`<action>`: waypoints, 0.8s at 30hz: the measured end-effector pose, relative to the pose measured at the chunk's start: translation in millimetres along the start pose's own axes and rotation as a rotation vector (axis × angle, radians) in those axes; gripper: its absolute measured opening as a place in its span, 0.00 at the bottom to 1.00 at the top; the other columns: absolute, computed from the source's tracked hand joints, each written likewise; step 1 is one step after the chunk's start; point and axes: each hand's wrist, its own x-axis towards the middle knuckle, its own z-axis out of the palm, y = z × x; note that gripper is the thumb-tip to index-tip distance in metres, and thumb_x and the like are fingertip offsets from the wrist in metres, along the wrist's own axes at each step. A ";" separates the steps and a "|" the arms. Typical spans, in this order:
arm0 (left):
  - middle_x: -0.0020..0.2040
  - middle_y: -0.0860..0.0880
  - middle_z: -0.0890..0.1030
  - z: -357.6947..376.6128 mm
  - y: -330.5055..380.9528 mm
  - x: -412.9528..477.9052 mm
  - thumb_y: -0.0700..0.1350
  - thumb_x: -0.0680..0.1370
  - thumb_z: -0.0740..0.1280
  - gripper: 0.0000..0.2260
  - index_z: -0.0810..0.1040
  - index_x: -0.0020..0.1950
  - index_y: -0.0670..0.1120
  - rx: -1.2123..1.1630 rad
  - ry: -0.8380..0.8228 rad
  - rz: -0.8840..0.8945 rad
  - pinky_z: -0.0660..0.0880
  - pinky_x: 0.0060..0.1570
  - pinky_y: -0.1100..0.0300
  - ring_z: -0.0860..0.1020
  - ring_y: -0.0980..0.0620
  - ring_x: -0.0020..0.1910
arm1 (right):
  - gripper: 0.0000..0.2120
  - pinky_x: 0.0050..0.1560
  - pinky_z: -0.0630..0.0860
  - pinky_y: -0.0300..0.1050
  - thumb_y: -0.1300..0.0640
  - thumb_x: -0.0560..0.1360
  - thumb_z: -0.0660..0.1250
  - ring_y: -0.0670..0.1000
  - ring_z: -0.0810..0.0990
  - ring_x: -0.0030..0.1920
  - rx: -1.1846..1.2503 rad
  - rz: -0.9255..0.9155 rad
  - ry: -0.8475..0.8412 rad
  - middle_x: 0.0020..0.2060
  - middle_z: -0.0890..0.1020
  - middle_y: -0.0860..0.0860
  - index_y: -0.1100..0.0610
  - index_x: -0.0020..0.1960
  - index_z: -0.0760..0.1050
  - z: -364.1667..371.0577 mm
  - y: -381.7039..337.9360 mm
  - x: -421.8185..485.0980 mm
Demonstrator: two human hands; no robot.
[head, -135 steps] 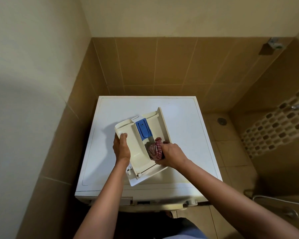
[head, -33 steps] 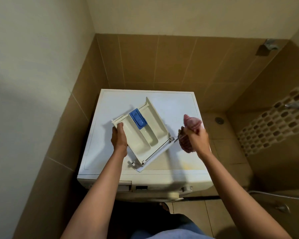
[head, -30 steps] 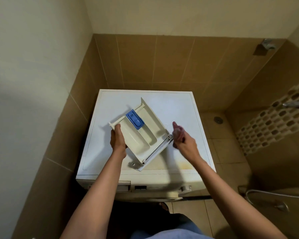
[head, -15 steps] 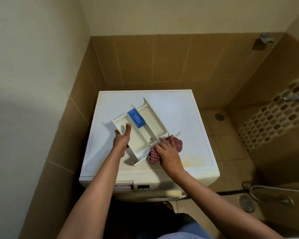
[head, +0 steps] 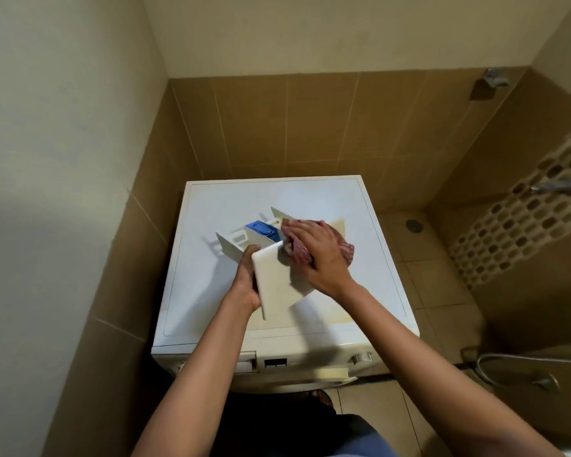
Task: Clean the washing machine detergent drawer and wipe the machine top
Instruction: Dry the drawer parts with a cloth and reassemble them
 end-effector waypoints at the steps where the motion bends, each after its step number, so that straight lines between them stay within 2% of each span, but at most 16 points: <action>1: 0.44 0.39 0.83 0.0 4.8 1.8 0.54 0.76 0.60 0.18 0.81 0.49 0.42 -0.037 -0.023 0.049 0.77 0.46 0.51 0.82 0.41 0.41 | 0.27 0.73 0.57 0.56 0.53 0.73 0.66 0.49 0.66 0.72 0.033 0.023 0.008 0.69 0.72 0.49 0.54 0.71 0.69 5.6 -11.9 1.3; 3: 0.55 0.35 0.80 6.8 -3.4 -0.4 0.55 0.81 0.53 0.23 0.78 0.57 0.39 -0.119 -0.116 0.153 0.72 0.58 0.48 0.77 0.39 0.57 | 0.31 0.76 0.49 0.53 0.45 0.75 0.59 0.49 0.55 0.76 0.034 0.023 -0.023 0.75 0.63 0.50 0.54 0.75 0.62 21.2 -37.0 -3.8; 4: 0.65 0.32 0.74 8.2 -8.5 -1.6 0.56 0.83 0.48 0.27 0.72 0.66 0.36 -0.162 -0.107 0.332 0.65 0.67 0.47 0.70 0.38 0.67 | 0.33 0.76 0.47 0.53 0.42 0.75 0.57 0.49 0.51 0.77 -0.008 -0.019 -0.055 0.76 0.59 0.50 0.54 0.76 0.58 29.5 -48.4 -10.0; 5: 0.74 0.34 0.63 8.2 -12.3 -2.9 0.55 0.83 0.44 0.29 0.63 0.74 0.35 -0.315 -0.115 0.540 0.56 0.73 0.48 0.61 0.38 0.73 | 0.33 0.76 0.47 0.54 0.41 0.76 0.56 0.49 0.49 0.77 -0.074 -0.085 -0.095 0.77 0.56 0.50 0.54 0.77 0.56 37.2 -57.4 -17.1; 7: 0.80 0.46 0.45 15.9 -41.2 -9.0 0.50 0.82 0.47 0.27 0.51 0.78 0.38 -0.877 -0.105 0.832 0.51 0.75 0.47 0.56 0.41 0.77 | 0.32 0.76 0.46 0.57 0.42 0.78 0.54 0.50 0.48 0.78 -0.229 -0.240 -0.149 0.77 0.54 0.50 0.54 0.78 0.54 49.3 -65.5 -32.9; 8: 0.80 0.48 0.47 15.0 -48.5 -23.5 0.48 0.82 0.51 0.26 0.52 0.78 0.39 -0.930 -0.080 0.925 0.52 0.75 0.48 0.58 0.42 0.76 | 0.31 0.76 0.47 0.57 0.43 0.79 0.53 0.51 0.49 0.78 -0.274 -0.294 -0.154 0.77 0.55 0.51 0.54 0.77 0.55 52.6 -64.3 -38.2; 9: 0.78 0.46 0.58 10.7 -47.3 -33.9 0.48 0.82 0.52 0.25 0.57 0.77 0.40 -0.764 0.039 0.982 0.56 0.74 0.49 0.64 0.44 0.74 | 0.29 0.76 0.48 0.57 0.44 0.79 0.52 0.51 0.50 0.77 -0.286 -0.323 -0.148 0.77 0.56 0.51 0.54 0.77 0.56 52.8 -61.1 -40.5; 10: 0.70 0.42 0.72 10.2 -33.8 -38.6 0.50 0.82 0.53 0.23 0.64 0.74 0.41 -0.470 0.189 0.933 0.63 0.70 0.50 0.74 0.45 0.67 | 0.28 0.76 0.49 0.57 0.44 0.80 0.50 0.51 0.51 0.77 -0.283 -0.328 -0.128 0.77 0.56 0.51 0.54 0.77 0.56 51.8 -55.5 -39.2; 11: 0.57 0.41 0.82 1.6 -21.8 -32.2 0.52 0.81 0.55 0.20 0.71 0.67 0.42 -0.204 0.085 0.806 0.71 0.62 0.51 0.81 0.45 0.55 | 0.27 0.75 0.51 0.57 0.44 0.80 0.49 0.51 0.53 0.77 -0.263 -0.296 -0.101 0.77 0.57 0.51 0.54 0.77 0.57 48.8 -49.4 -35.6; 12: 0.47 0.42 0.84 1.2 -1.7 -27.1 0.54 0.79 0.58 0.18 0.75 0.61 0.43 -0.136 -0.022 0.394 0.75 0.54 0.52 0.83 0.44 0.46 | 0.27 0.75 0.53 0.58 0.45 0.81 0.48 0.51 0.53 0.77 -0.226 -0.219 -0.058 0.77 0.57 0.51 0.54 0.77 0.56 43.9 -42.2 -29.5; 14: 0.48 0.42 0.82 -19.9 12.5 -22.5 0.55 0.73 0.66 0.17 0.78 0.57 0.46 -0.113 -0.065 0.177 0.75 0.53 0.49 0.80 0.41 0.45 | 0.27 0.75 0.55 0.58 0.44 0.80 0.50 0.49 0.54 0.77 -0.123 0.033 0.044 0.77 0.56 0.49 0.51 0.78 0.53 31.2 -25.4 -9.6; 17: 0.45 0.43 0.83 -15.6 10.8 -34.9 0.55 0.73 0.65 0.14 0.82 0.49 0.46 -0.186 -0.050 0.190 0.76 0.48 0.50 0.81 0.42 0.40 | 0.26 0.75 0.55 0.59 0.43 0.81 0.50 0.49 0.57 0.76 0.068 0.383 0.141 0.77 0.56 0.47 0.45 0.77 0.51 16.2 -13.4 20.1; 19: 0.41 0.44 0.83 -9.9 15.6 -36.9 0.54 0.76 0.61 0.15 0.82 0.46 0.46 -0.211 -0.067 0.210 0.75 0.46 0.51 0.81 0.43 0.38 | 0.26 0.76 0.47 0.51 0.45 0.80 0.50 0.50 0.57 0.76 0.077 0.403 0.105 0.77 0.57 0.47 0.47 0.77 0.53 19.1 -28.6 26.1; 21: 0.44 0.42 0.82 1.2 12.9 -36.1 0.52 0.80 0.54 0.18 0.82 0.51 0.45 -0.355 -0.007 0.252 0.74 0.51 0.51 0.80 0.43 0.45 | 0.28 0.74 0.39 0.39 0.46 0.79 0.50 0.47 0.52 0.77 -0.034 0.191 -0.005 0.77 0.55 0.47 0.50 0.77 0.55 33.2 -60.4 14.7; 23: 0.55 0.42 0.81 -3.9 -2.4 -28.3 0.52 0.83 0.52 0.20 0.77 0.62 0.43 -0.472 0.001 0.394 0.71 0.60 0.53 0.77 0.49 0.59 | 0.28 0.75 0.40 0.44 0.46 0.79 0.50 0.45 0.49 0.77 -0.123 -0.052 -0.094 0.77 0.54 0.47 0.51 0.78 0.54 48.9 -84.2 -9.1; 24: 0.56 0.46 0.82 -7.9 -5.5 -26.7 0.55 0.81 0.54 0.20 0.79 0.61 0.45 -0.500 -0.079 0.412 0.74 0.59 0.57 0.79 0.55 0.58 | 0.28 0.76 0.43 0.48 0.46 0.80 0.50 0.46 0.49 0.77 -0.152 -0.134 -0.121 0.77 0.55 0.48 0.52 0.78 0.53 55.9 -85.0 -20.7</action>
